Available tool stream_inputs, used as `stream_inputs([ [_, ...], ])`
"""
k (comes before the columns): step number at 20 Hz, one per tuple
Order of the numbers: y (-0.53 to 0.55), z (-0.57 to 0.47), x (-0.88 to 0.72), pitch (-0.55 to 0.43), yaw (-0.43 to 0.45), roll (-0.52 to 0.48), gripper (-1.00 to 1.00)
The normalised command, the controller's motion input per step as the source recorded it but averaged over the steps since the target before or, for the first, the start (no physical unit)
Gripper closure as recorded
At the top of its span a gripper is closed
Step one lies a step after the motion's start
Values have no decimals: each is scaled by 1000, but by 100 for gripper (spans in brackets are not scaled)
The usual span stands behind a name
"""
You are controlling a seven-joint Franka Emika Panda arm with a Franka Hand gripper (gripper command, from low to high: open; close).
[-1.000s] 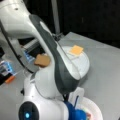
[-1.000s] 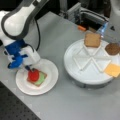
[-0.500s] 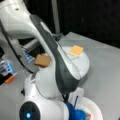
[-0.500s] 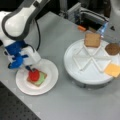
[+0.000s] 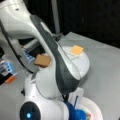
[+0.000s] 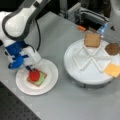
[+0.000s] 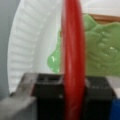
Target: Ingredient selection for cheeseburger or sandwich
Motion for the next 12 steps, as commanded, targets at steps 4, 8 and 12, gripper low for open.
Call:
stream_inputs([
  [4, -34, -39, -12, 5, 194, -90, 100],
  [8, -13, -54, -26, -4, 175, -82, -100],
  [12, -5, -66, -27, -17, 164, -87, -100],
])
